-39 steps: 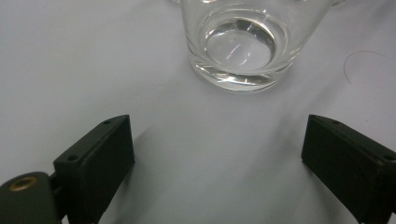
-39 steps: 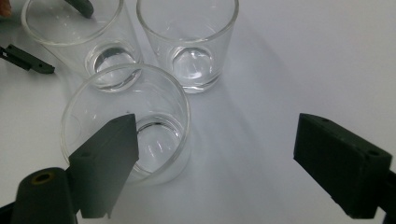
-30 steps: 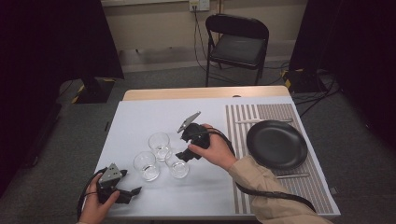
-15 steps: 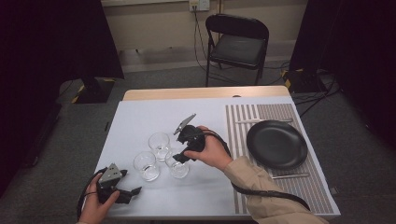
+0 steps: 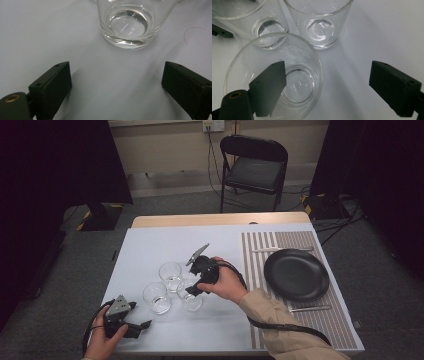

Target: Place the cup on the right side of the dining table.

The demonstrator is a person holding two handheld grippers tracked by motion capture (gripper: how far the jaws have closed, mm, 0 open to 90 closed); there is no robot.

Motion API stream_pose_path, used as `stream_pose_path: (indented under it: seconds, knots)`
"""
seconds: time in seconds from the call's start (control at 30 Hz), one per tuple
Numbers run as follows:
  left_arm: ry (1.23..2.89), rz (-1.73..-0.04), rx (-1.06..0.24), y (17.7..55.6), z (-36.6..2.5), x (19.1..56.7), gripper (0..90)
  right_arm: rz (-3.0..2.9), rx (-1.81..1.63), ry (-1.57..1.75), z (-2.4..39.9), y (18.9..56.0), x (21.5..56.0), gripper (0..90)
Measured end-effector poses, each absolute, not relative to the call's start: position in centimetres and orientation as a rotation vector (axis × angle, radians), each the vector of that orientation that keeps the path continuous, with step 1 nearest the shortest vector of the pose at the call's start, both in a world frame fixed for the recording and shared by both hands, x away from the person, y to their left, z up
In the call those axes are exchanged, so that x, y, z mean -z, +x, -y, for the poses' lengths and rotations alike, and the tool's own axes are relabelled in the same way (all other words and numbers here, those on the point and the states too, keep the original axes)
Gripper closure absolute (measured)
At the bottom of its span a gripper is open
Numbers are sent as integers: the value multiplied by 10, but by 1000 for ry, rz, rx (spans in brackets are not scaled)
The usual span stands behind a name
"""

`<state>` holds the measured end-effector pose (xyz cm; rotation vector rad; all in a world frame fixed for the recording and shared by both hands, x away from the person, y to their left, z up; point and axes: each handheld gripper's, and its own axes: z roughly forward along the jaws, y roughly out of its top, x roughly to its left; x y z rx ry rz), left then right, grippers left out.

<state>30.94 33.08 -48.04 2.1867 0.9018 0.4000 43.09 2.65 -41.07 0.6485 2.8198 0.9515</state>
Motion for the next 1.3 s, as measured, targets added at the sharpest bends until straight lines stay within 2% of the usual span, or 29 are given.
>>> stream_pose_path:
  seconds: [0.43,0.93,1.17,1.3]
  knots:
    - [2186,-902,-400,309,-331,480,83,-2845,-920,664,-29,432,418,150]
    - [2186,-902,-400,309,-331,480,83,-2870,-904,710,-27,433,424,297]
    - [2186,-902,-400,309,-331,481,83,-2882,-891,708,-22,431,429,430]
    - [2186,-902,-400,309,-331,480,83,-2883,-891,724,-19,429,428,577]
